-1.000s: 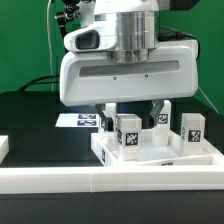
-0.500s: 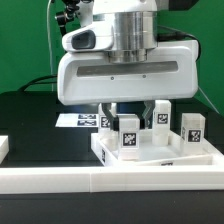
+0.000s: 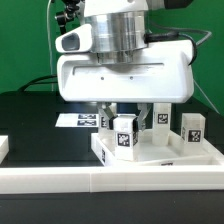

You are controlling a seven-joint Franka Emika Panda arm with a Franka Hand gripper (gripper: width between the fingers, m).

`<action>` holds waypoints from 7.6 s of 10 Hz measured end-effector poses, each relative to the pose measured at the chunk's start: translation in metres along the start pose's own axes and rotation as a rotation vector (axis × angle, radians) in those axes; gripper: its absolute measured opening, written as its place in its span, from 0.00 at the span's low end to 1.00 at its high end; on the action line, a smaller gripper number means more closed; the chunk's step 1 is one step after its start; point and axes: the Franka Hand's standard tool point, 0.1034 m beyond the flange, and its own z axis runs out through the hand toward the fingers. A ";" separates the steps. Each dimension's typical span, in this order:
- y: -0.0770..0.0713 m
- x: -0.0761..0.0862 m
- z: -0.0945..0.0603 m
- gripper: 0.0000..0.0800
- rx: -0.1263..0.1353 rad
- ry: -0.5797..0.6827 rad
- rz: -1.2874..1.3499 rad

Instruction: Assemble square table

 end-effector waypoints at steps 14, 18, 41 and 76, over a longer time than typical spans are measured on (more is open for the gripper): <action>-0.009 -0.007 0.002 0.80 -0.015 -0.016 0.333; -0.008 -0.007 0.002 0.81 -0.012 -0.018 0.096; -0.002 -0.004 0.004 0.36 -0.039 0.034 0.070; -0.004 -0.003 0.005 0.36 -0.067 0.033 -0.659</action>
Offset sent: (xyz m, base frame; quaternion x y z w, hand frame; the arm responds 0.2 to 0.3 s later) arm -0.0044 0.0004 -0.0008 -0.0170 -0.0180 0.2039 0.9787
